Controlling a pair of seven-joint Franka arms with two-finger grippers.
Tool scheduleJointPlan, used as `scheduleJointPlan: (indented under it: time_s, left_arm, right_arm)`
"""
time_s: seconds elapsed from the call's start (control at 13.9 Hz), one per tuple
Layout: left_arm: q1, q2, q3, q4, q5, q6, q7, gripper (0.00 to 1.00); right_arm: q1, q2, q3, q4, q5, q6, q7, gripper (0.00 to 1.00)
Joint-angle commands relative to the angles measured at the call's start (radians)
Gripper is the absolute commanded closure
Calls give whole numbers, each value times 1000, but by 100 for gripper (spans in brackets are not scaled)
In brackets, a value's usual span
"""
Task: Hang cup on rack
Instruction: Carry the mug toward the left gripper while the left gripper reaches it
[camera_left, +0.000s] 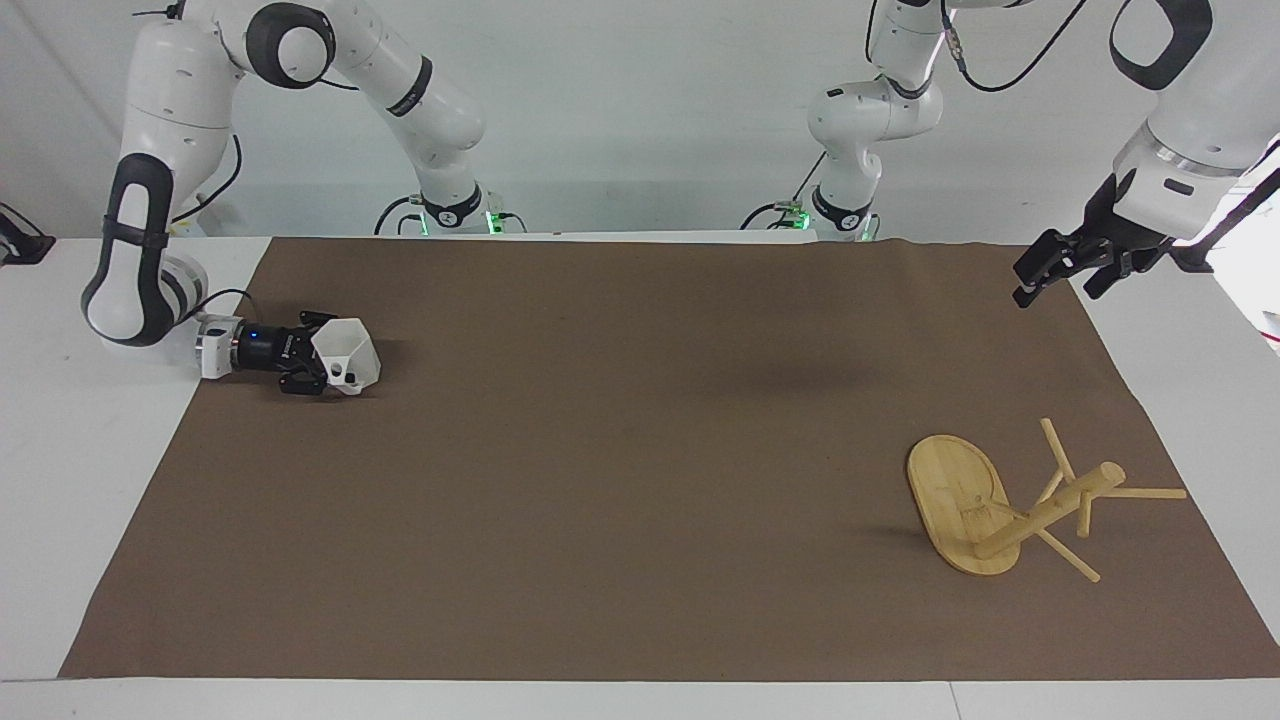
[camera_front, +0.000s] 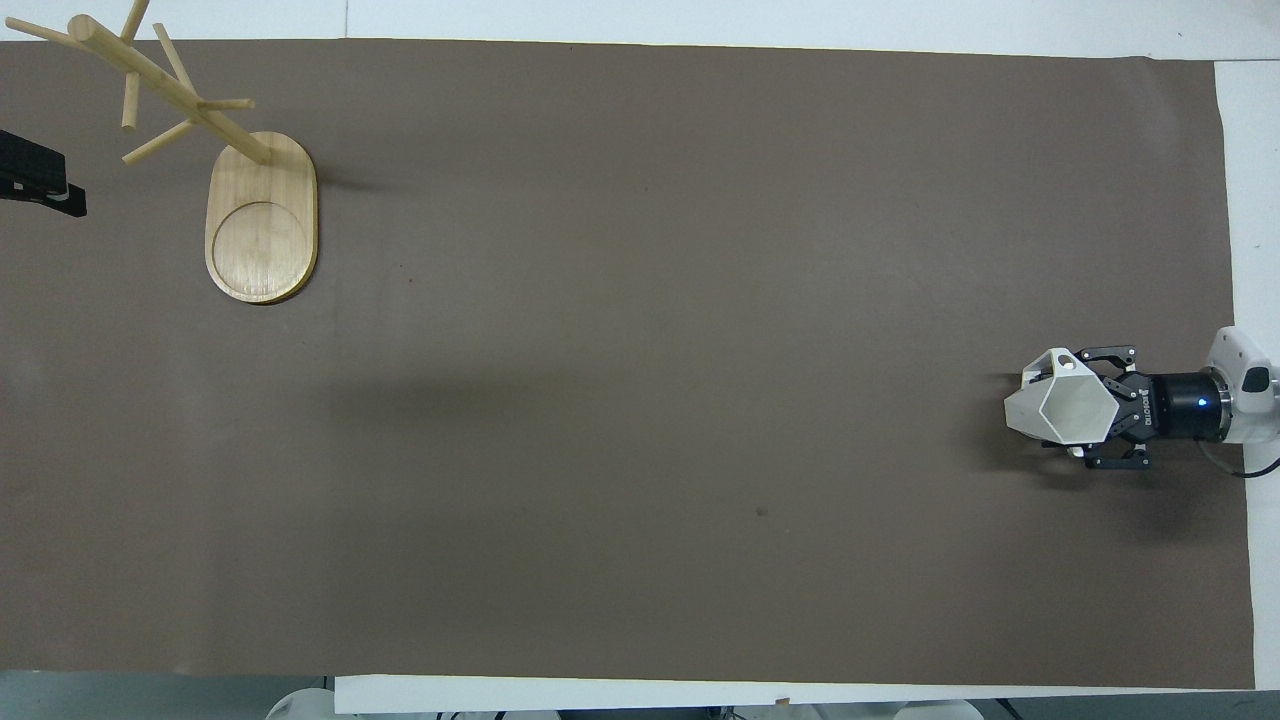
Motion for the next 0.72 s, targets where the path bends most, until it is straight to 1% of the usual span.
scheduleJointPlan:
  time_s: [0.0, 0.07, 0.22, 0.36, 0.43, 0.5, 0.65]
  left_arm:
    - [6, -29, -3, -32, 19, 15, -13, 0]
    - [9, -29, -3, -32, 19, 15, -11, 0]
    - [9, -28, -3, -32, 19, 16, -5, 0]
    - [0, -28, -4, -34, 19, 37, -11, 0]
    - [-8, -28, -6, -37, 19, 45, -16, 0]
    - [-38, -29, -6, -44, 19, 47, -28, 0]
    - [-135, -25, -6, -46, 19, 51, -143, 0]
  right_arm:
    - [100, -52, 6, -1, 77, -10, 88, 74]
    - [160, -77, 7, 1, 135, 5, 125, 74]
    - [306, -106, 7, 13, 263, 89, 165, 74]
    - [415, -111, 10, 37, 402, 157, 243, 74]
    - [478, -109, 12, 47, 450, 204, 288, 74]
    - [537, -109, 12, 56, 522, 258, 321, 74]
    - [671, -106, 12, 74, 649, 396, 387, 74]
